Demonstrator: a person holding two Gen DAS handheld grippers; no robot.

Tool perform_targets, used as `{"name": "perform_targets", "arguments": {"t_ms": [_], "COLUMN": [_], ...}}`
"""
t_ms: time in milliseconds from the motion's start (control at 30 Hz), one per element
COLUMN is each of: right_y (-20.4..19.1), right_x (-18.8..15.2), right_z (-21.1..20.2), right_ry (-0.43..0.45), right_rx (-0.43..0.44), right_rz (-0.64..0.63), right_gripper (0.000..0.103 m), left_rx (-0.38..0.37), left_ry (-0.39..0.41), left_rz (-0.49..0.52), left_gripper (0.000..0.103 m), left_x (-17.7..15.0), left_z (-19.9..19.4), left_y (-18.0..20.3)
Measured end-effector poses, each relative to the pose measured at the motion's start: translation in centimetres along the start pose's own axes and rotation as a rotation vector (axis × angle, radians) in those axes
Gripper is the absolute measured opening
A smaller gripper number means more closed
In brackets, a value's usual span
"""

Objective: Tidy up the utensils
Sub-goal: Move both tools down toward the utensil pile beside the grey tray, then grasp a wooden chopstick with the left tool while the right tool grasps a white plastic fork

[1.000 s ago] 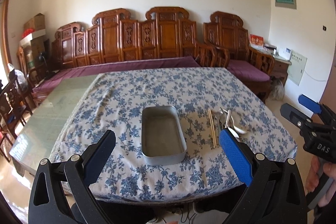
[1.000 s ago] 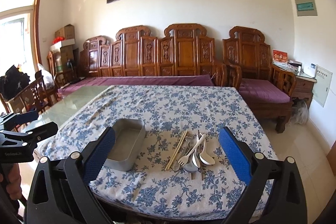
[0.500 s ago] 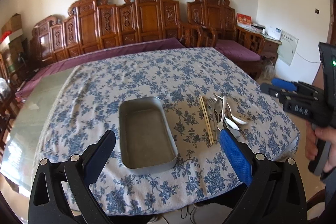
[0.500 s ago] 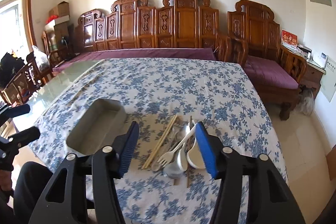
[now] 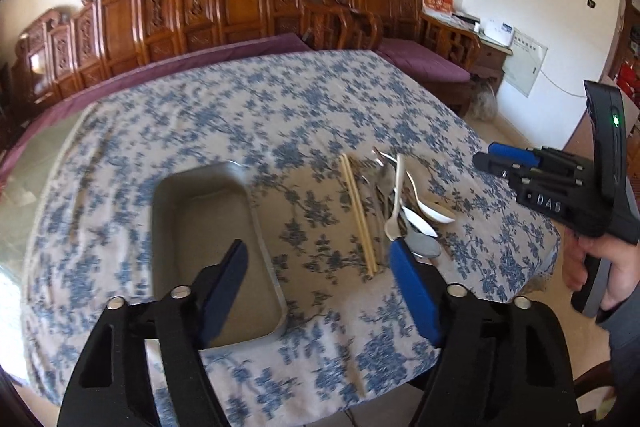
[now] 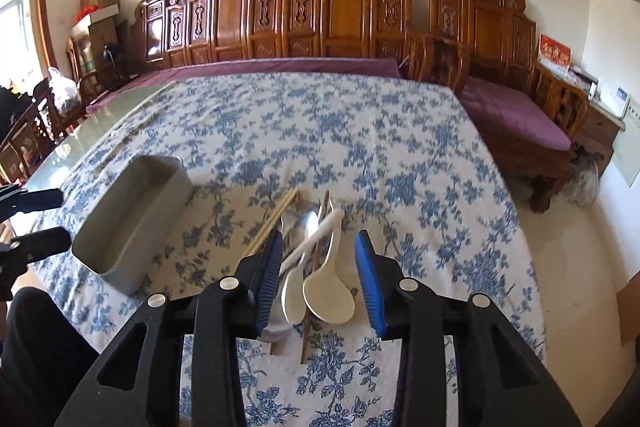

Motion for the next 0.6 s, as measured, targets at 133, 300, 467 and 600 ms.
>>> {"name": "perform_targets", "arguments": {"t_ms": [133, 300, 467, 600], "right_y": [0.5, 1.9, 3.4, 3.6], "right_x": [-0.8, -1.9, -3.1, -3.6], "right_z": [1.1, 2.9, 4.5, 5.2], "right_ry": [-0.023, -0.053, -0.089, -0.103], "right_rx": [0.012, 0.031, 0.049, 0.053], "right_rz": [0.015, 0.052, 0.095, 0.103], "right_gripper": [0.04, 0.038, 0.037, 0.037], "left_rx": [-0.027, -0.05, -0.027, -0.034], "left_ry": [-0.061, -0.147, -0.212, -0.241], "left_rz": [0.009, 0.006, -0.002, -0.024], "left_gripper": [0.057, 0.039, 0.027, 0.023], "left_x": [0.1, -0.1, -0.2, 0.1], "left_z": [3.7, 8.7, 13.5, 15.6], "left_y": [1.5, 2.8, 3.2, 3.1]}}
Point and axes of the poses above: each gripper's, at about its wrist camera, not at the fingertips, and z roughly the way its jaws point, y to its right, x to its top, the point moved 1 cm from there along z, roughly the way its jaws point, and after that the axes turned 11 degrees about -z, right-handed, at the moved point
